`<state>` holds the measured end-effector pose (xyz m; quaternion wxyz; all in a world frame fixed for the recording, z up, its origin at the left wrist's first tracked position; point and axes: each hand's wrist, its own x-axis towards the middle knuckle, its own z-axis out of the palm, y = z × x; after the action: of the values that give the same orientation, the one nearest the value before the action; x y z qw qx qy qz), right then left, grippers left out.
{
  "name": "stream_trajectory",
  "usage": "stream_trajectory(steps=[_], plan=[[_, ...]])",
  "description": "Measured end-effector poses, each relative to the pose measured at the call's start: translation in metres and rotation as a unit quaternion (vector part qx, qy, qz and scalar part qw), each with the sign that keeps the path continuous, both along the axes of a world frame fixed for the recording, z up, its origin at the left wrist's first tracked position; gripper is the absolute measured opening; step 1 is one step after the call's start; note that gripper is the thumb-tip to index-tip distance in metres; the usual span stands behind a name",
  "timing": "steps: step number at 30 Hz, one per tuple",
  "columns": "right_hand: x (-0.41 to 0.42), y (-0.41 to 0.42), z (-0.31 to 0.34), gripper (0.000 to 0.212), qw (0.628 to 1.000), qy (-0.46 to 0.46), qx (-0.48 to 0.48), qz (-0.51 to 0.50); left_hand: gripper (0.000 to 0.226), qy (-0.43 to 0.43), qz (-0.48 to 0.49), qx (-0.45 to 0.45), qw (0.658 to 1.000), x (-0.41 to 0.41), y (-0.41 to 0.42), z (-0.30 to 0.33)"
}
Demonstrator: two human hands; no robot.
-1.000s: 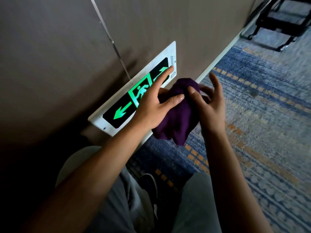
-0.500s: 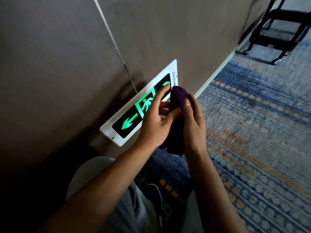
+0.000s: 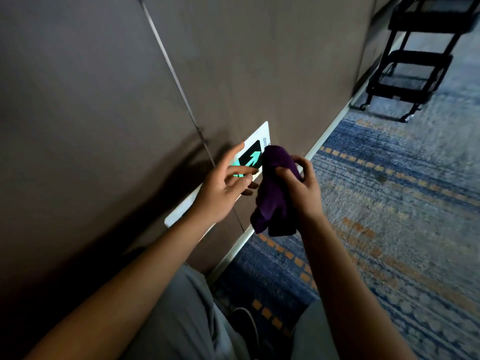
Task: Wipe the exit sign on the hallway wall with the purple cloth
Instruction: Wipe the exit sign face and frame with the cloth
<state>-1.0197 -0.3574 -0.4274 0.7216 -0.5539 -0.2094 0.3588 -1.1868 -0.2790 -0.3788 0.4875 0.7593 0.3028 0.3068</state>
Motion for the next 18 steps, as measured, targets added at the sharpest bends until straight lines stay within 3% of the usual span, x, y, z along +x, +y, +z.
stream_trajectory(steps=[3, 5, 9, 14, 16, 18], plan=[[0.011, 0.01, -0.011, 0.023, 0.999, 0.023, -0.028, -0.007, 0.066, 0.092, -0.019, 0.113, 0.989, 0.005, 0.021, 0.026], [0.017, 0.017, -0.017, 0.029, 0.999, 0.001, -0.048, -0.007, 0.059, 0.15, -0.003, 0.259, 0.954, 0.006, 0.044, 0.049], [0.028, 0.044, -0.019, 0.043, 0.996, -0.049, -0.066, -0.027, 0.045, 0.242, -0.014, 0.536, 0.809, 0.017, 0.074, 0.097], [0.033, 0.089, -0.024, 0.071, 0.992, -0.093, -0.082, -0.025, 0.051, 0.487, -0.045, 0.666, 0.563, 0.044, 0.097, 0.134], [0.039, 0.103, -0.028, 0.067, 0.991, -0.093, -0.09, -0.038, 0.061, 0.514, -0.025, 0.695, 0.502, 0.048, 0.107, 0.156], [0.037, 0.11, -0.025, 0.051, 0.991, -0.078, -0.088, -0.057, 0.07, 0.513, -0.018, 0.708, 0.485, 0.049, 0.109, 0.169]])
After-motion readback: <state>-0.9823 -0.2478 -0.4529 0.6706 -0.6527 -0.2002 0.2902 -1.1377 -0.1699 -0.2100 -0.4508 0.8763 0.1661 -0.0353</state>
